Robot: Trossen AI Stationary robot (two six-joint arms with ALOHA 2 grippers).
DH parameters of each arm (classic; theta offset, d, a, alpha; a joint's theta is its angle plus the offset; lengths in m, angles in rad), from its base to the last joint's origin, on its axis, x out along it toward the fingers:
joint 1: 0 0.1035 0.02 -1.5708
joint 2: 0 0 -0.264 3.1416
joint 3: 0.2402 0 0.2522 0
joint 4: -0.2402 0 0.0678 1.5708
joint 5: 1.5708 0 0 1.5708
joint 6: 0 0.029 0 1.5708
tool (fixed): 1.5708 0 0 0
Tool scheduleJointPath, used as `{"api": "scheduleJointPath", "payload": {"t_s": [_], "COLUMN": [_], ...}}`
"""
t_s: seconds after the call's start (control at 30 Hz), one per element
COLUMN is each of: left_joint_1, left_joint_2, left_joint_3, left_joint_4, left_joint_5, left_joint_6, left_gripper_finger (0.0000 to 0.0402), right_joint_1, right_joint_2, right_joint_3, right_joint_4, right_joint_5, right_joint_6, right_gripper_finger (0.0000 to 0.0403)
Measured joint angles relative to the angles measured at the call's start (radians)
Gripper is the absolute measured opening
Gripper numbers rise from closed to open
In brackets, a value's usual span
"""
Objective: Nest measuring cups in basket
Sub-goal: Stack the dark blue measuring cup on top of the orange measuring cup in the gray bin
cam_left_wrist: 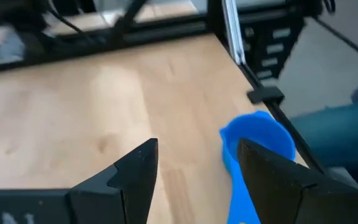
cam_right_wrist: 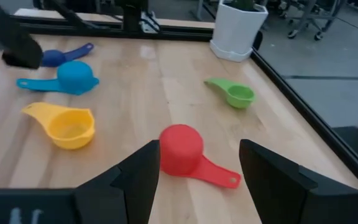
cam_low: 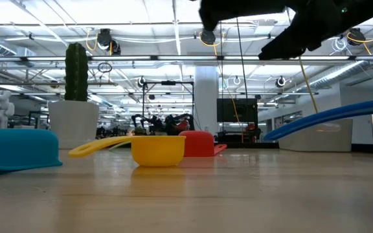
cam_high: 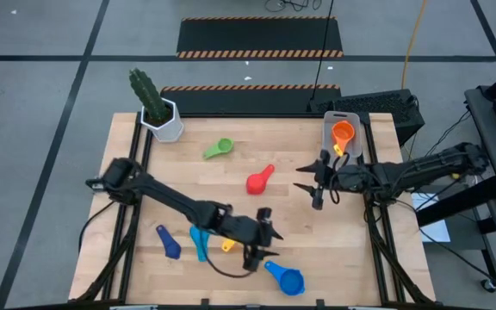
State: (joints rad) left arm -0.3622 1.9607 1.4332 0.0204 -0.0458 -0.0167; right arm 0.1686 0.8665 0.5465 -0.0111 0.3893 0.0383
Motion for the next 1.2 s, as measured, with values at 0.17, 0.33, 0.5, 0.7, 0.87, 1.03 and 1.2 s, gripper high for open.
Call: {"api": "scheduleJointPath", "payload": {"t_s": [0.17,0.33,0.5,0.7,0.87,1.03,1.2], "left_joint_1": [-0.008,-0.069,-0.13,-0.148,-0.146,-0.128,-0.102], "left_joint_2": [0.09,0.114,0.113,0.162,0.204,0.224,0.247], "left_joint_3": [0.126,0.129,0.126,0.125,0.124,0.125,0.125], "left_joint_4": [-0.132,-0.164,-0.18,-0.184,-0.17,-0.157,-0.127], "left_joint_5": [0.064,0.026,-0.064,-0.149,-0.14,-0.139,-0.075], "left_joint_6": [-0.042,-0.062,-0.056,-0.084,-0.096,-0.099,-0.092], "left_gripper_finger": [0.0242,0.0281,0.031,0.0309,0.0296,0.0296,0.0296], "right_joint_1": [0.024,0.049,0.058,0.078,0.114,0.128,0.128], "right_joint_2": [0.0,-0.001,0.0,-0.001,0.0,0.0,-0.001], "right_joint_3": [0.0,0.0,0.0,0.0,0.0,0.0,0.0], "right_joint_4": [-0.021,-0.076,-0.089,-0.08,-0.072,-0.072,-0.076], "right_joint_5": [0.002,0.002,0.003,0.003,0.002,0.002,0.002], "right_joint_6": [0.005,0.031,0.069,0.133,0.159,0.158,0.157], "right_gripper_finger": [0.0215,0.0215,0.0215,0.0215,0.0215,0.0215,0.0215]}}
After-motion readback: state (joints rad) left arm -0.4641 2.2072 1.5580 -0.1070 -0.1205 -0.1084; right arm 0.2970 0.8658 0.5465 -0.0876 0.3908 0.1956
